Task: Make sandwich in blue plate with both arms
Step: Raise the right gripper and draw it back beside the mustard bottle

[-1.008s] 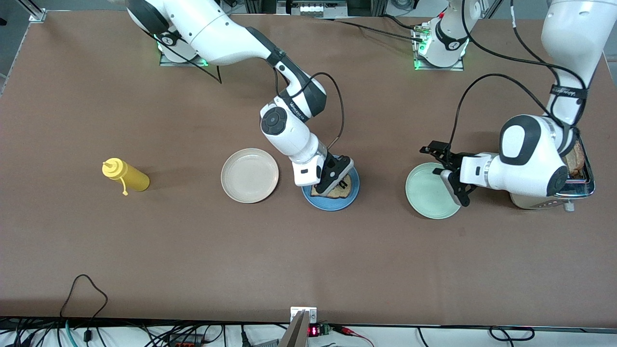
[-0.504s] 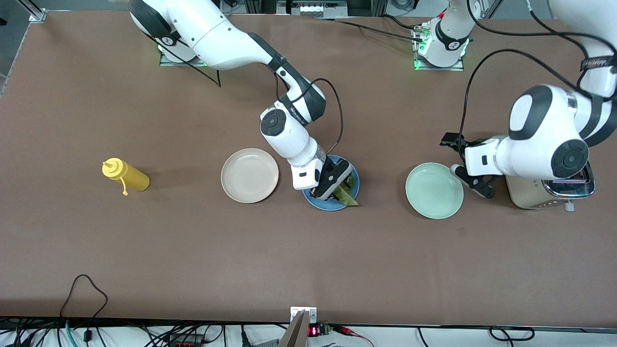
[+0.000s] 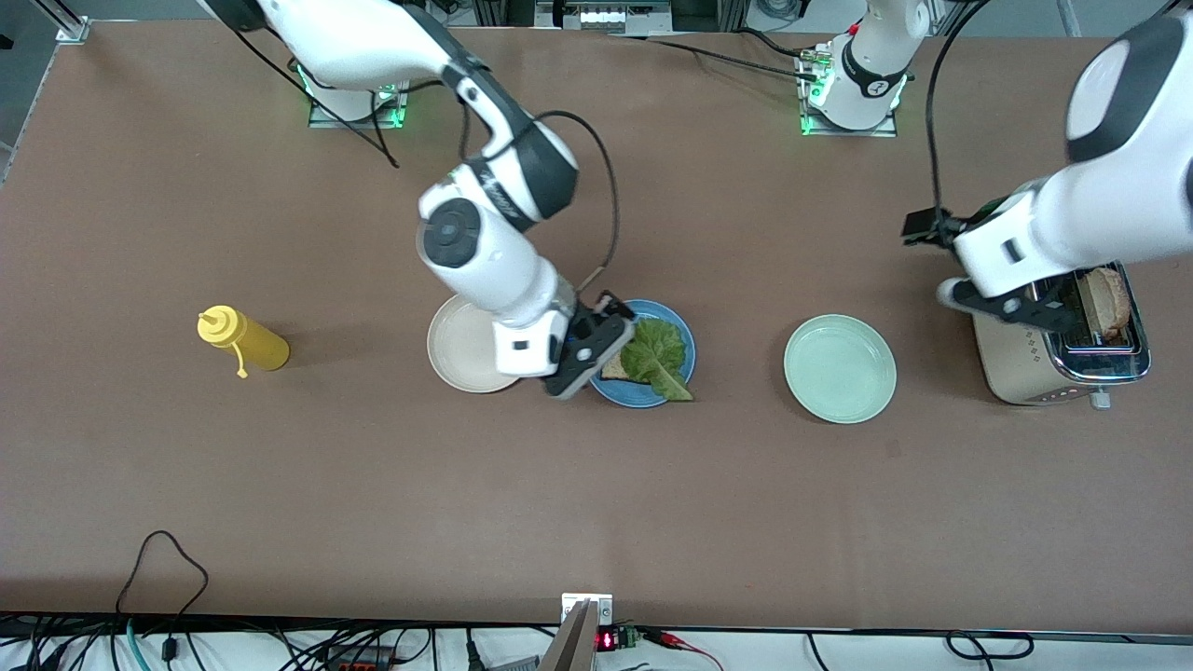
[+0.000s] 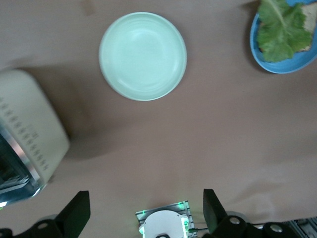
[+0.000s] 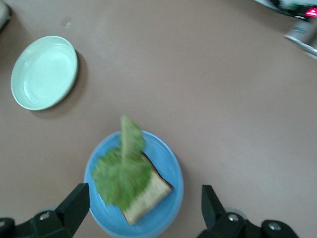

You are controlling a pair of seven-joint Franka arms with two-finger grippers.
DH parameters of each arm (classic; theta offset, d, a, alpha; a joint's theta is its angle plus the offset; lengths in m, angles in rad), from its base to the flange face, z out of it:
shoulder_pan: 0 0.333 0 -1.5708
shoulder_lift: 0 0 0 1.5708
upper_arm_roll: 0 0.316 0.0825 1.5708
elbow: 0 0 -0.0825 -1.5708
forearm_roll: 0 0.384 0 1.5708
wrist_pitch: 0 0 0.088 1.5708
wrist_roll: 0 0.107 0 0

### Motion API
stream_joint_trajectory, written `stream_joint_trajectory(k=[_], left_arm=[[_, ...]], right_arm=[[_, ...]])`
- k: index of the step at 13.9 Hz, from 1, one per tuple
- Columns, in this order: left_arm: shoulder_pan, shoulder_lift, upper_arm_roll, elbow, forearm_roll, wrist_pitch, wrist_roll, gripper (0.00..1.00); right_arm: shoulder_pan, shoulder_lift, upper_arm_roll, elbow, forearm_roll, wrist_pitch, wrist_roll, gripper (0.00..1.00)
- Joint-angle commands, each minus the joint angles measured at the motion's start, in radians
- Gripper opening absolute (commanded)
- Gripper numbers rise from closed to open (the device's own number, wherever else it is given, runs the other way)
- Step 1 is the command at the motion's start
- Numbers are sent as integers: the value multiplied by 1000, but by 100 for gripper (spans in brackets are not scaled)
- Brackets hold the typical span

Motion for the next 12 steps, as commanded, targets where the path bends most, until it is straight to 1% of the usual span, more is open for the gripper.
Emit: stream_joint_trajectory(k=[1, 2, 3, 4, 6, 7, 8, 10, 12], left_arm=[[-142, -168, 228, -179, -28, 137, -14, 100], [-164, -248, 272, -288, -50, 279, -28, 100], [-176, -302, 296, -371, -64, 411, -43, 100], [-204, -327, 317, -404, -78, 471, -45, 100], [-216, -337, 317, -402, -76, 452, -44, 100], [-212, -338, 314, -392, -75, 387, -36, 100], [-204, -325, 316, -355, -75, 331, -36, 100], [-204, -311, 311, -333, -64, 328, -33, 100], [-204, -311, 308, -329, -62, 325, -21, 100]], right_arm=[[-6, -102, -86, -54, -16, -138, 17, 100], [-6, -125, -120, -59, -16, -200, 22, 100], [-5, -142, -156, -59, -15, -255, 23, 100], [-3, -163, -201, -62, -16, -312, 25, 100], [-3, -177, -273, -62, -16, -398, 25, 100], [-1, -179, -305, -62, -16, -435, 25, 100], [2, -185, -340, -62, -24, -475, 19, 100], [-1, -203, -382, -62, -99, -548, 14, 100], [-18, -236, -449, -77, -101, -556, -1, 100]])
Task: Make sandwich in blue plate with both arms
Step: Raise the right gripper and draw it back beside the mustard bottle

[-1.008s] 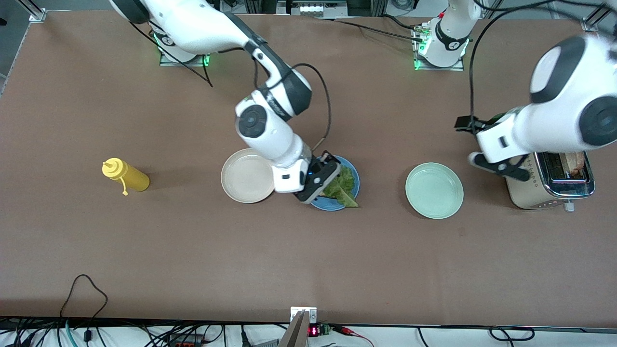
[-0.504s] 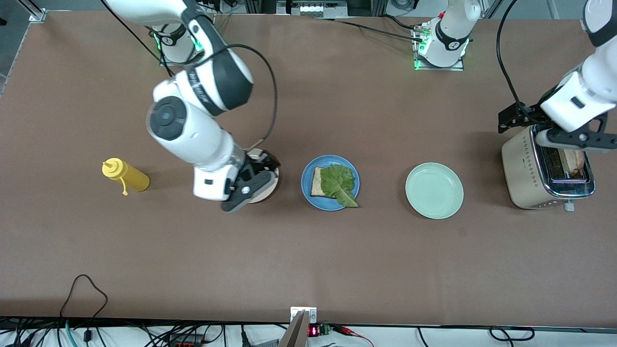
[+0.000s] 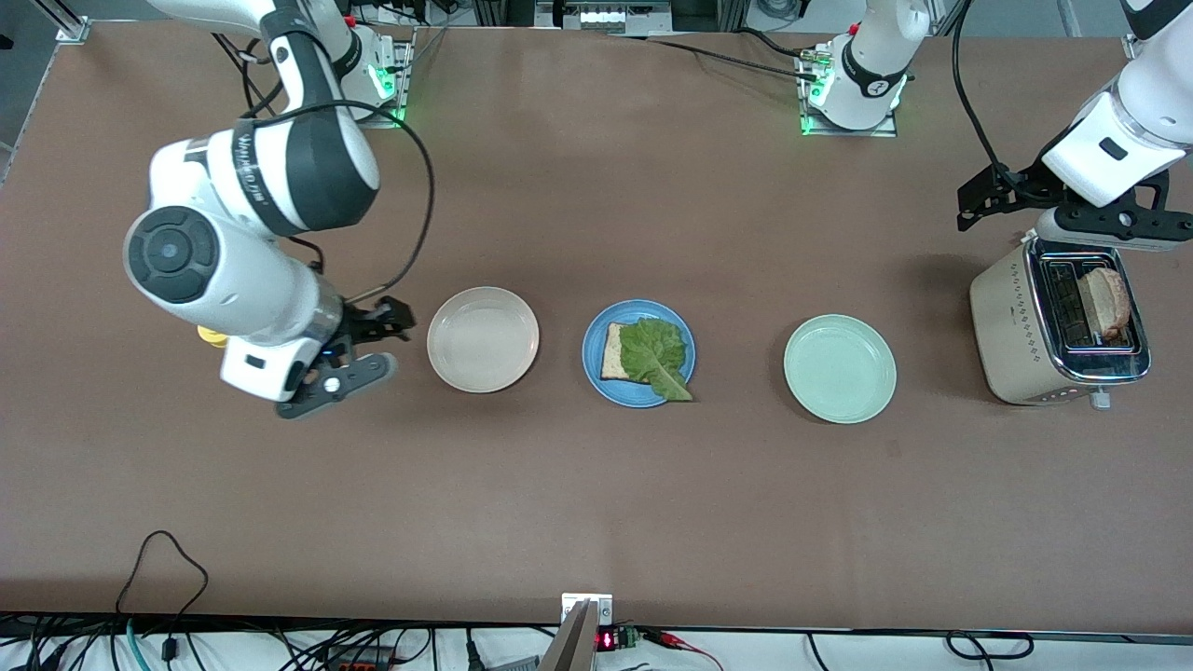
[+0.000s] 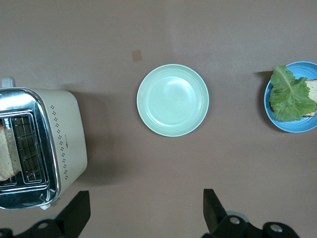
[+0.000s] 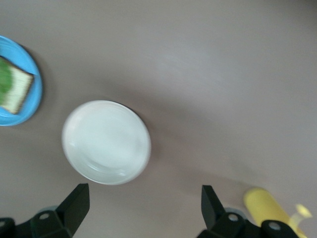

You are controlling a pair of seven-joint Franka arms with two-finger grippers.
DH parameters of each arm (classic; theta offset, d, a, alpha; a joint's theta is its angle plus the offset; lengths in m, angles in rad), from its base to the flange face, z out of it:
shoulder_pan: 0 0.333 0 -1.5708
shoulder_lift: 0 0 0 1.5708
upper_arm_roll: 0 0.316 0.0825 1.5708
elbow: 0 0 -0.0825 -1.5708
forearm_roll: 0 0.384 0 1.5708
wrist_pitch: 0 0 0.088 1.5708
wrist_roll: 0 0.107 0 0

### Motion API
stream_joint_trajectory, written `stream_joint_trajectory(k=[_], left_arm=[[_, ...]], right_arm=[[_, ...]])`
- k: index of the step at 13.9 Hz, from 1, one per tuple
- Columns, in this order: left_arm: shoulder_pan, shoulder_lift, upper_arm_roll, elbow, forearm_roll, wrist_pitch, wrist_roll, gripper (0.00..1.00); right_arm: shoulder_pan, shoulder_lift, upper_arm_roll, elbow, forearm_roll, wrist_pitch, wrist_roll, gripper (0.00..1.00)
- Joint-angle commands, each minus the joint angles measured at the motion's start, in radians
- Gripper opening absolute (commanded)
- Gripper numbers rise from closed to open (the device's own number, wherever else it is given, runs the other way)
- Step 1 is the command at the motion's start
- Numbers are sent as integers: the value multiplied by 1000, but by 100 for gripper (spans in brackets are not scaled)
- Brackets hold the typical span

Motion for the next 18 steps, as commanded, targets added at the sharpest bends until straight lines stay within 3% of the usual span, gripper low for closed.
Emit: stream_joint_trajectory(k=[1, 4, 8, 13, 18], left_arm=[[-11, 6, 10, 26, 4, -24, 58, 100], [-11, 23, 5, 49, 24, -21, 101, 100], [-12, 26, 2, 52, 24, -27, 98, 100], [-11, 26, 5, 52, 23, -27, 98, 100], [-11, 26, 5, 52, 23, -28, 98, 100]], right_arm=[[-33, -90, -47, -68, -4, -19, -76, 100], [-94, -184, -49, -171, 2, 7, -310, 100], [-262, -254, -50, -320, 222, 53, -675, 100], [-497, -213, -50, -398, 577, 23, -1192, 100], [-674, -71, -50, -398, 815, -186, -1547, 100]])
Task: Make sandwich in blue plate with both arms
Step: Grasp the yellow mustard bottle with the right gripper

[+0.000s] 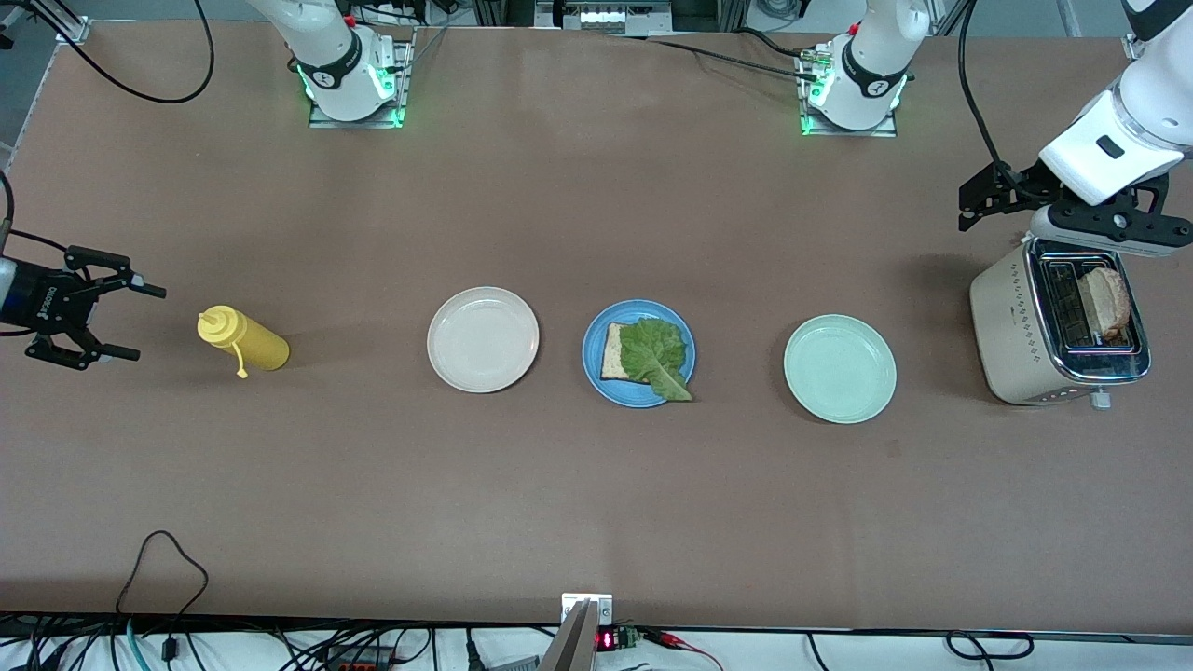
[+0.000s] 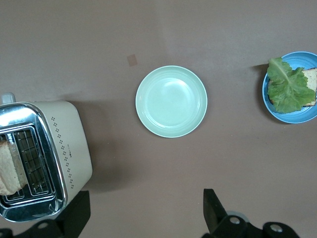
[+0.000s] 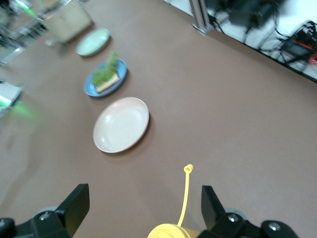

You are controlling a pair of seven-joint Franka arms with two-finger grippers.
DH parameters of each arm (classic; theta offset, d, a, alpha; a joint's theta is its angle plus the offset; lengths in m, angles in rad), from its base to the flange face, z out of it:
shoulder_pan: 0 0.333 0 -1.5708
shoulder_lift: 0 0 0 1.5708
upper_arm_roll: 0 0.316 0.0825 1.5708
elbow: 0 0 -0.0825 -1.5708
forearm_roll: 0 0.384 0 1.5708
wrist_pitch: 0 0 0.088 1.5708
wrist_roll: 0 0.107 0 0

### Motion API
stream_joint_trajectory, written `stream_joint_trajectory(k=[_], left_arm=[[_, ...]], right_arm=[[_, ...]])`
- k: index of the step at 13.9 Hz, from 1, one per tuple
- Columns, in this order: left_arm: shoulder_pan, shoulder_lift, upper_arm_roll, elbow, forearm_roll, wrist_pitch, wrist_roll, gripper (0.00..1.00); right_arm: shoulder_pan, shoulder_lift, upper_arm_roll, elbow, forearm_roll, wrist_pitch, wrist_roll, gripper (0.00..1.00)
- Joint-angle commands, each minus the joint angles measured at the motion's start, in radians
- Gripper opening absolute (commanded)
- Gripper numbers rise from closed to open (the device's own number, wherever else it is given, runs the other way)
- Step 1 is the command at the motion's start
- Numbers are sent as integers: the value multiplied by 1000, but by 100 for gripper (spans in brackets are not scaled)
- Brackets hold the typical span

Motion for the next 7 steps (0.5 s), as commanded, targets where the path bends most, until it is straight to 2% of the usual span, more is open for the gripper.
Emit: stream_joint_trajectory(k=[1, 5, 7], left_arm=[[-8, 13, 5, 32, 16, -24, 17, 100], [-9, 13, 5, 32, 16, -24, 17, 100], [-9, 13, 5, 32, 16, -25, 17, 100]], right_arm=[[-87, 92, 18, 11, 115, -103, -178, 100], [-150, 207, 18, 16, 230, -227, -517, 100], [-175, 255, 20, 16, 256, -247, -640, 100]])
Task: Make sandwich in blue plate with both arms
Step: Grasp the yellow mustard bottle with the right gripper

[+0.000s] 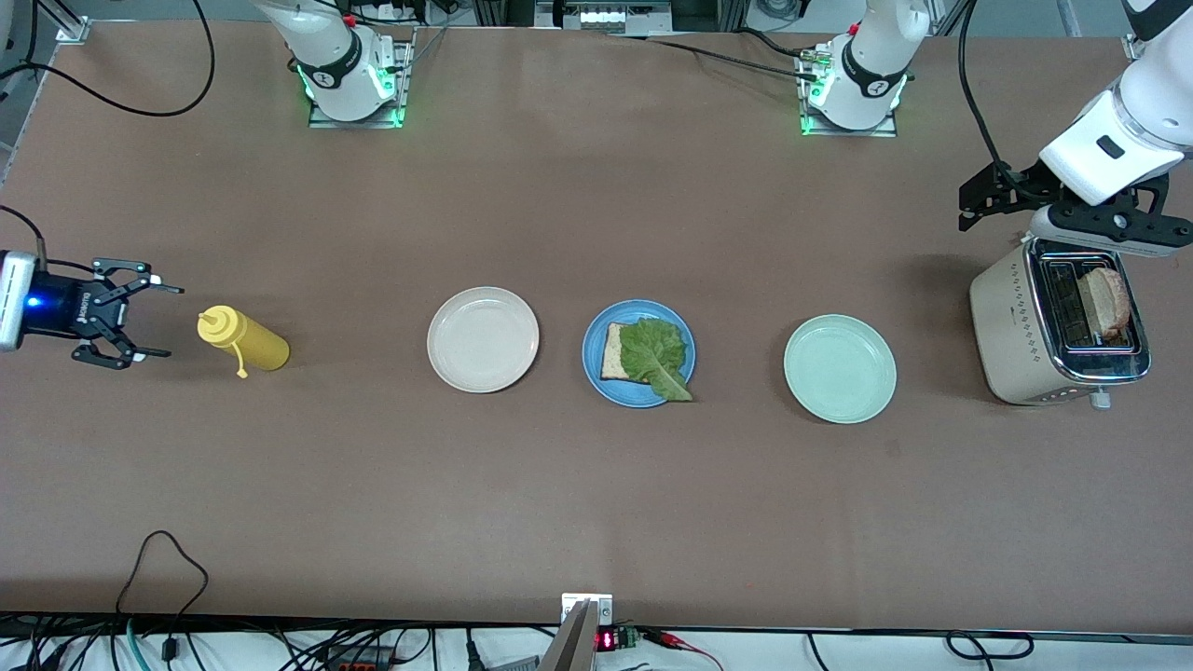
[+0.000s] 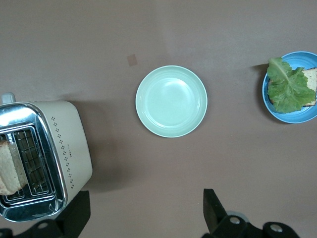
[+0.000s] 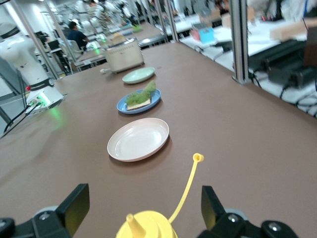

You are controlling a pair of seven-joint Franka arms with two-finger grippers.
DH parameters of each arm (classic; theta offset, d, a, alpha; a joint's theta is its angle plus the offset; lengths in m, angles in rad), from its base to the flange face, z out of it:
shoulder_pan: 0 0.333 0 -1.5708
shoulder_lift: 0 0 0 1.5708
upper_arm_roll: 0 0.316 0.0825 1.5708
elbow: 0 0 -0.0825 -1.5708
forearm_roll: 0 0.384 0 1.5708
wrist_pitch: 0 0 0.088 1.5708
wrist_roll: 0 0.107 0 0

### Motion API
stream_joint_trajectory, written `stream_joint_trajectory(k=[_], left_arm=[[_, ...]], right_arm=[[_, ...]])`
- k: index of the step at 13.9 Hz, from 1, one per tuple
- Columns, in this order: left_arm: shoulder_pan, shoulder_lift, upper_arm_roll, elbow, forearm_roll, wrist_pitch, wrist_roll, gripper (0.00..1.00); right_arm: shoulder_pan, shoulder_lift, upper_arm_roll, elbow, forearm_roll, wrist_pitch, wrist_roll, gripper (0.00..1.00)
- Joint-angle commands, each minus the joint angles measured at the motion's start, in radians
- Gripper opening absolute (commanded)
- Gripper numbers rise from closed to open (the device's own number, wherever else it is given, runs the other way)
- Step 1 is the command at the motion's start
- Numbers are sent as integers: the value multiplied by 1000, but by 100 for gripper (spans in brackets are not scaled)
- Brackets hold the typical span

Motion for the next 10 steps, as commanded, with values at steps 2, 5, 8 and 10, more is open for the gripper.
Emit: stream_joint_trajectory(k=[2, 5, 8, 10], left_arm=[[-9, 12, 5, 31, 16, -23, 17, 100], [-9, 12, 5, 31, 16, -23, 17, 100], [-9, 14, 5, 31, 16, -24, 17, 100], [-9, 14, 5, 31, 16, -23, 17, 100]], right_arm=[[-63, 80, 21, 24, 53, -72, -198, 100], [-80, 142, 21, 25, 94, -95, -304, 100], [-93, 221, 22, 57, 119, -102, -378, 100], [-97, 293, 22, 119, 124, -123, -412, 100]])
